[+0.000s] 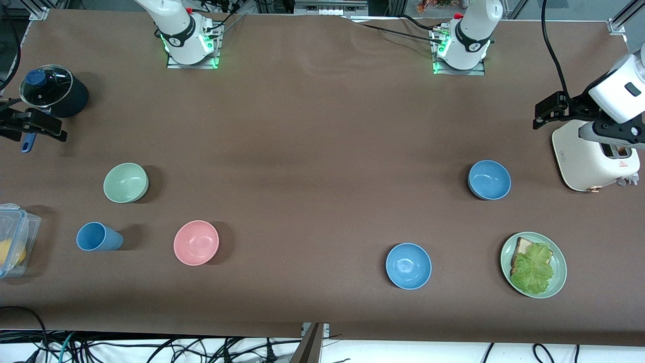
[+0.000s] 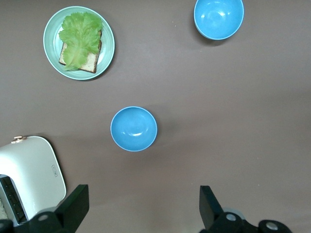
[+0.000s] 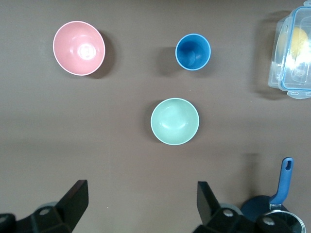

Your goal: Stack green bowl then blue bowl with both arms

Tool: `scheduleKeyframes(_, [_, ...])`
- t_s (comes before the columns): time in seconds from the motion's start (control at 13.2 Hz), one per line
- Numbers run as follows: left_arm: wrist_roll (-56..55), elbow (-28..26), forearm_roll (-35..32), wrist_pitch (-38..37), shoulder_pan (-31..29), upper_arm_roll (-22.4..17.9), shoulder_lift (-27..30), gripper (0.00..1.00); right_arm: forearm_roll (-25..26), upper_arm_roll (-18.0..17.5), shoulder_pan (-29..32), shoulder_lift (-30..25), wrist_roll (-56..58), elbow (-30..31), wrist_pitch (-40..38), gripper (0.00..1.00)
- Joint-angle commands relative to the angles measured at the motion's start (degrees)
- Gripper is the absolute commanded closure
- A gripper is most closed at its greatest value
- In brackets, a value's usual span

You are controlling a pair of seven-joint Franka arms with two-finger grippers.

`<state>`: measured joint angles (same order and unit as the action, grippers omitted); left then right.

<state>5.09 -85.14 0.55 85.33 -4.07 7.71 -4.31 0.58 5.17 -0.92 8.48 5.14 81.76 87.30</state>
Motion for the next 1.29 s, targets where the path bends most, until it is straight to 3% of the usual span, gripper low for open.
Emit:
scheduleKeyframes(0.0, [-0.35, 0.94, 0.33, -1.48, 0.11, 0.11, 0.18, 0.00, -0.05, -1.03, 0.57, -0.66, -0.74, 0.68, 0.32, 0.01])
scheduleKeyframes(1.21, [-0.35, 1.03, 0.33, -1.48, 0.11, 0.11, 0.35, 0.00, 0.13, -0.77, 1.01, -0.57, 0.39, 0.68, 0.85, 0.01])
